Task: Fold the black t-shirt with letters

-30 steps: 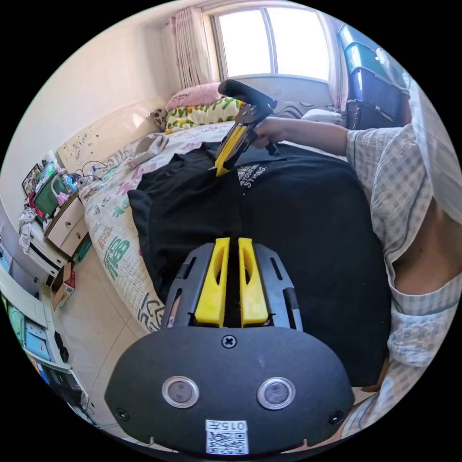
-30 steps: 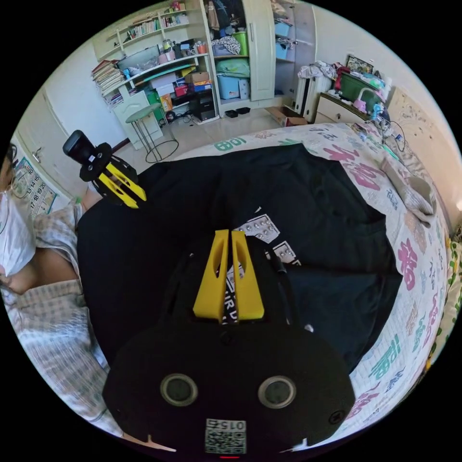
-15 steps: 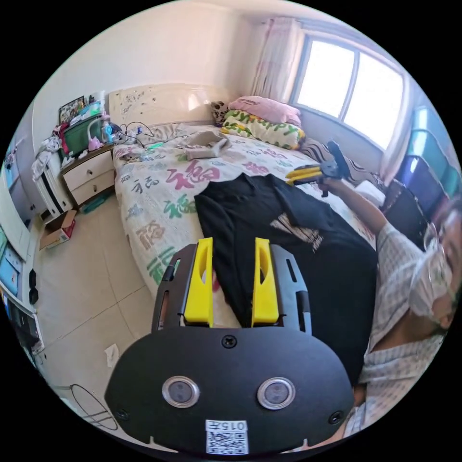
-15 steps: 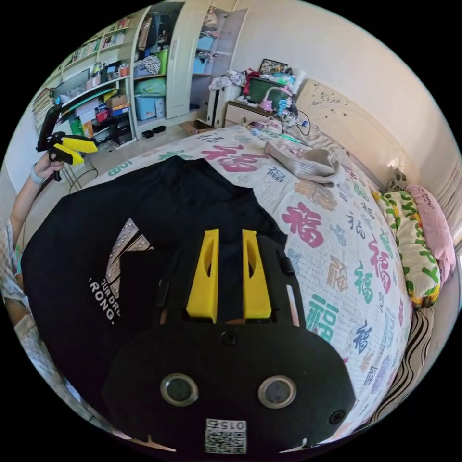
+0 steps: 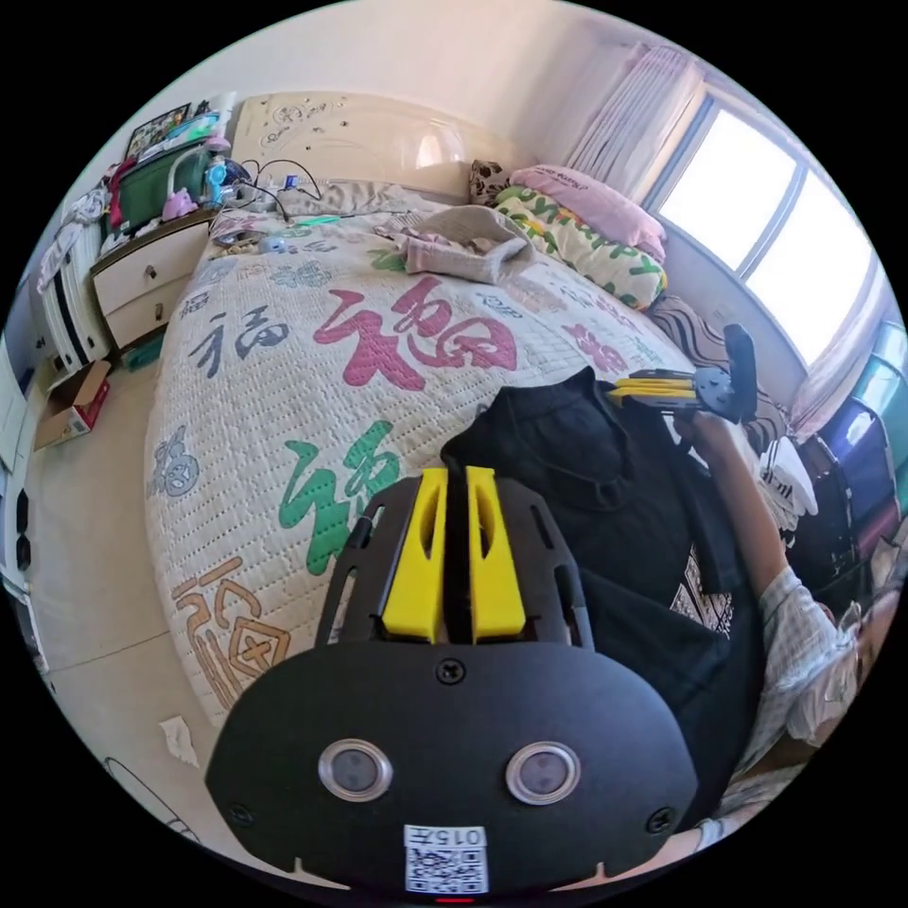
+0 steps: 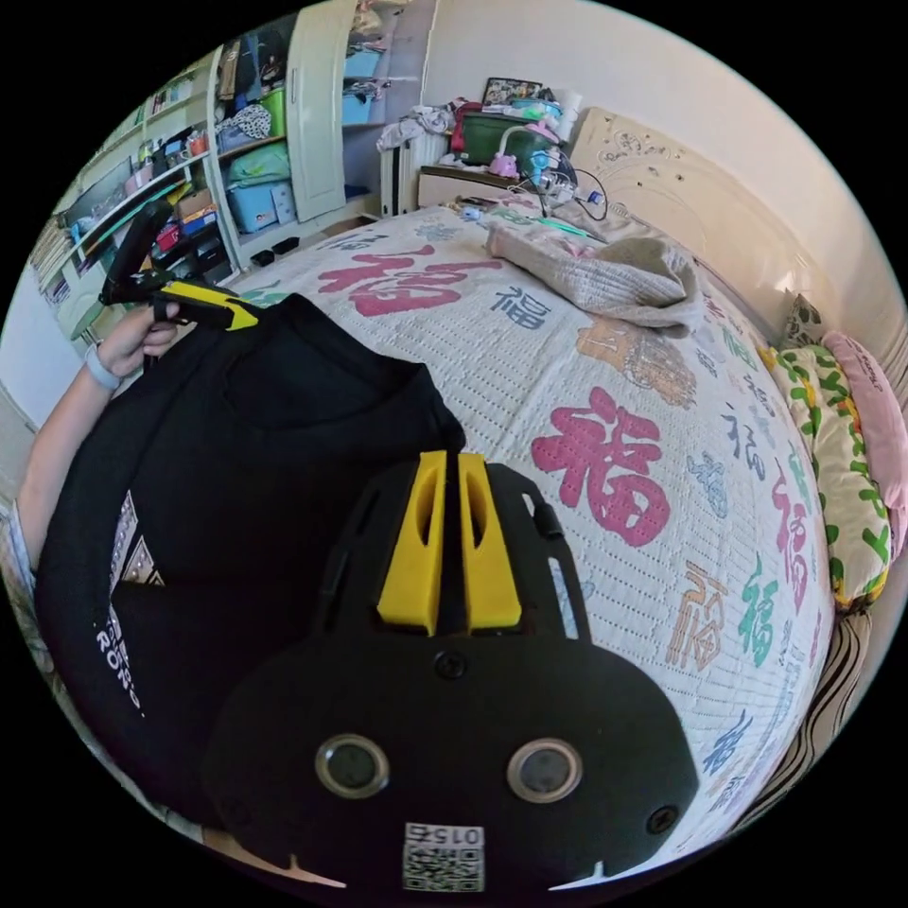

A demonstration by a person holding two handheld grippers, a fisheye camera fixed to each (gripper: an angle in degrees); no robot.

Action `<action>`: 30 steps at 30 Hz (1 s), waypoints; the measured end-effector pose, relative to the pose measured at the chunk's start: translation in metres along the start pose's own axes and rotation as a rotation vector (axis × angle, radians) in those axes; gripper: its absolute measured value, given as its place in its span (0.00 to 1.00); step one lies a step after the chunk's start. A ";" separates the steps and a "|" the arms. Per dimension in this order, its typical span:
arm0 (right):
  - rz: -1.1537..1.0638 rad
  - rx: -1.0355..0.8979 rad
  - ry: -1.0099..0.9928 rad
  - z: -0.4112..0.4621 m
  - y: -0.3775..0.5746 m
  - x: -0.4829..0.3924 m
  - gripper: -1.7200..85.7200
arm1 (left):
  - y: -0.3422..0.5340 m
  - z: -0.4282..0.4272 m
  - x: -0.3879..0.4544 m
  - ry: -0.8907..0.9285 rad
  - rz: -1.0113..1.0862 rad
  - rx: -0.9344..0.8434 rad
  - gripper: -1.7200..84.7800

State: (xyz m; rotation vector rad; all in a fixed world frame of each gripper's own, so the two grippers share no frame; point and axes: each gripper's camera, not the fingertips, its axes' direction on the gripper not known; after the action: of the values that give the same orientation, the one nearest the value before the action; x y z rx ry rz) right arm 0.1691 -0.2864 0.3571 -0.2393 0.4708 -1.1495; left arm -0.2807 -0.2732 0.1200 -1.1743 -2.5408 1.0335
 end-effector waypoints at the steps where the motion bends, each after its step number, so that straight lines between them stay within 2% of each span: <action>1: -0.018 0.010 0.048 -0.002 0.004 -0.010 0.03 | 0.002 -0.006 0.002 -0.019 0.000 0.027 0.05; 4: -0.044 0.064 0.154 -0.017 0.017 -0.031 0.02 | 0.009 -0.031 0.020 -0.096 0.035 0.115 0.03; 9: -0.009 0.224 0.091 -0.111 0.057 -0.047 0.01 | 0.020 -0.115 0.066 -0.095 0.082 0.241 0.03; 13: -0.073 0.313 0.043 -0.213 0.122 -0.089 0.01 | 0.056 -0.203 0.147 -0.070 0.206 0.329 0.03; 16: -0.174 0.314 0.022 -0.270 0.187 -0.139 0.01 | 0.110 -0.257 0.221 -0.089 0.351 0.320 0.03; 20: -0.273 0.264 -0.062 -0.305 0.293 -0.216 0.01 | 0.228 -0.299 0.319 -0.091 0.505 0.269 0.03; 25: -0.368 0.081 -0.163 -0.273 0.393 -0.300 0.01 | 0.353 -0.277 0.389 -0.079 0.581 0.084 0.03; 27: -0.424 0.004 -0.126 -0.255 0.415 -0.326 0.01 | 0.379 -0.259 0.404 -0.078 0.623 -0.026 0.03; 30: -0.517 -0.068 -0.030 -0.238 0.438 -0.355 0.02 | 0.401 -0.235 0.422 -0.169 0.692 -0.151 0.03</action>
State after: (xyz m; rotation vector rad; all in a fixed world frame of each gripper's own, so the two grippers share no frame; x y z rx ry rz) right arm 0.2983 0.2261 0.0487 -0.4544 0.4331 -1.6320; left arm -0.2274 0.3365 -0.0214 -2.1848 -2.3975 1.1051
